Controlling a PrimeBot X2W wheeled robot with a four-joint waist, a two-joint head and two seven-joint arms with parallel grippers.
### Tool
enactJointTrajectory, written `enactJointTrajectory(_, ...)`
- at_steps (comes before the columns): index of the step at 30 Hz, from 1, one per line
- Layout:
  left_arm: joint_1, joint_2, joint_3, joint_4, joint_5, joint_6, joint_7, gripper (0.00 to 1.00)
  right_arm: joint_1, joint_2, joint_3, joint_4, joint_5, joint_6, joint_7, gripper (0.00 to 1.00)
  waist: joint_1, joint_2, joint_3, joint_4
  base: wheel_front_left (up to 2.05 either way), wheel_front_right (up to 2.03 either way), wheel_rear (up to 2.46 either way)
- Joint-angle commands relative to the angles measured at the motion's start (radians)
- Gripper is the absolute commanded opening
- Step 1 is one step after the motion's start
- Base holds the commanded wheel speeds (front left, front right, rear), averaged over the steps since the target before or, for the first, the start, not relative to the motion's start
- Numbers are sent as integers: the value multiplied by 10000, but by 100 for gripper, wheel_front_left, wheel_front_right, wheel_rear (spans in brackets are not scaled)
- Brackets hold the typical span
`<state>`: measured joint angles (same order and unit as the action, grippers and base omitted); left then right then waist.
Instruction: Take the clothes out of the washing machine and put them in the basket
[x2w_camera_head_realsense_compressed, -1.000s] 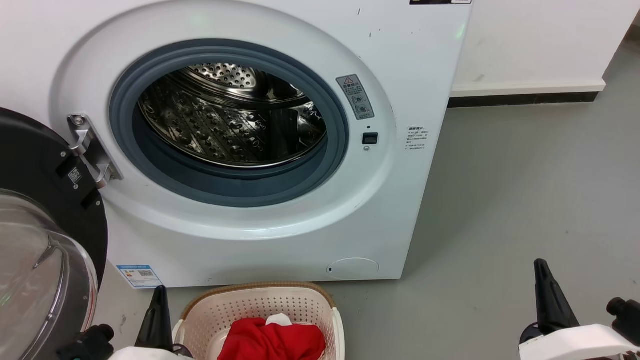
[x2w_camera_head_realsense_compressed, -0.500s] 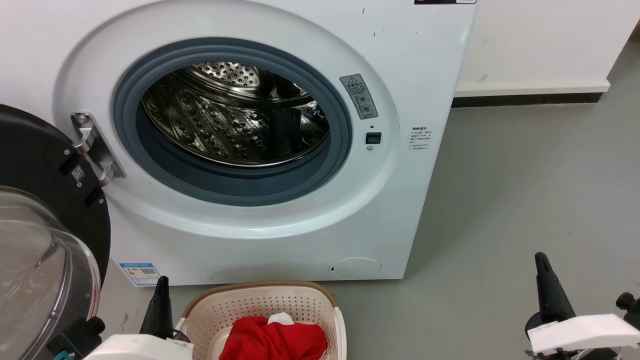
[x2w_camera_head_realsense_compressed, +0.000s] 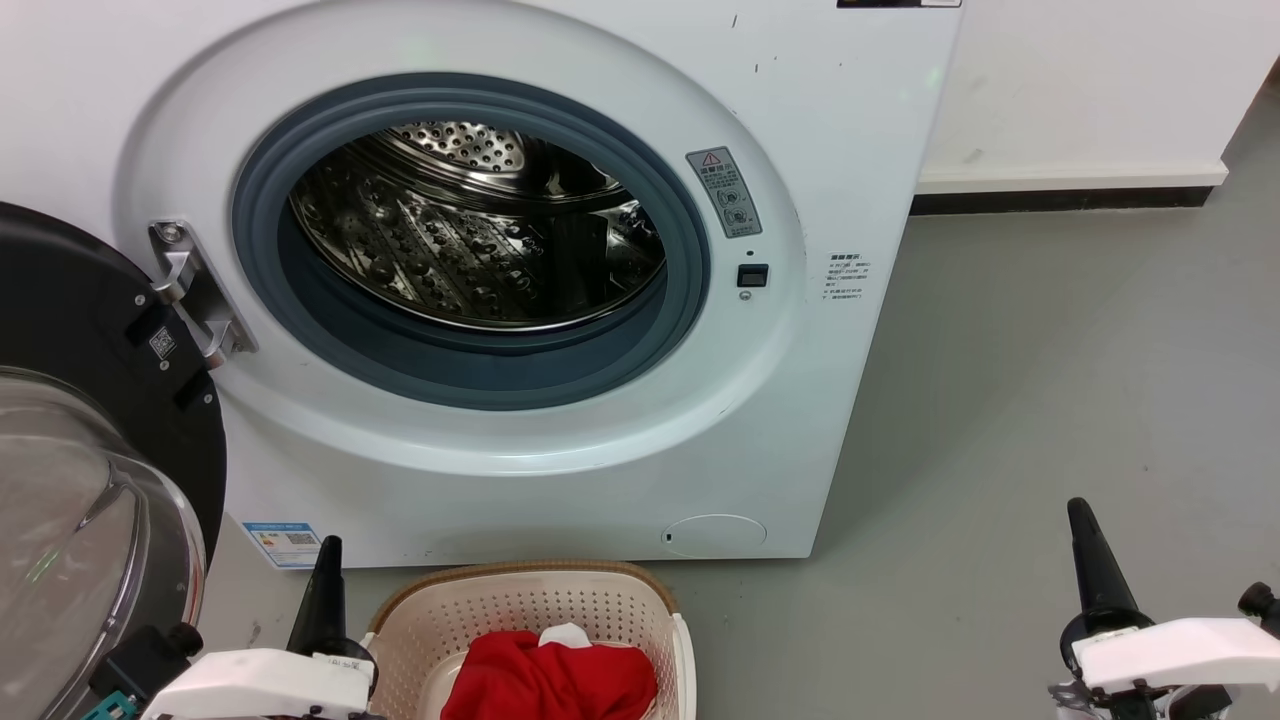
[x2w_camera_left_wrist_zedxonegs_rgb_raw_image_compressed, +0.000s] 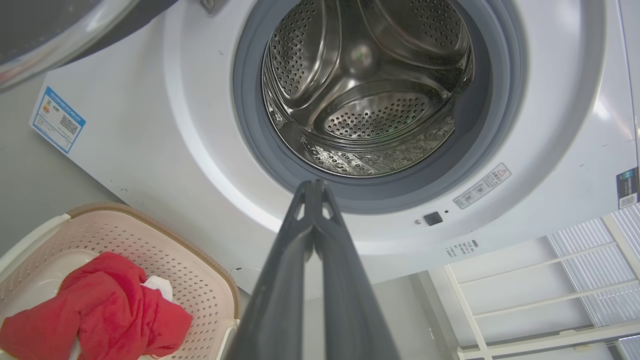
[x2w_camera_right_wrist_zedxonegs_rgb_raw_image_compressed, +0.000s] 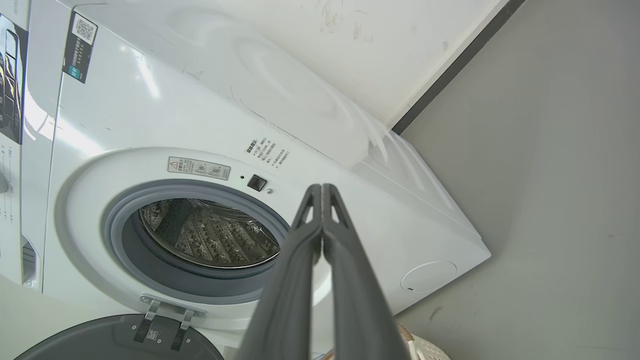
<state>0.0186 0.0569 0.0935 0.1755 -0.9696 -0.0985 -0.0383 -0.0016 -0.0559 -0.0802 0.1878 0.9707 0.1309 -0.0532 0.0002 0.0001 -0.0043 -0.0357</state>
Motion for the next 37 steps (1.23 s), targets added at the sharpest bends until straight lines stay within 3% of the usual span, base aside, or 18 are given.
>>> enactJointTrajectory(1, -240, 21, 32, -33, -351, -67, 77, 0, -325, -66, -18, -51, 389, 1, 73, 0, -1, -1, 2, 10, 0, 0, 0)
enactJointTrajectory(37, -913, -33, 150, 401, -3934, -235, 948, 0, -804, -59, -140, 318, 4011, 0, 979, 0, -1, -1, 39, 189, 0, 0, 0)
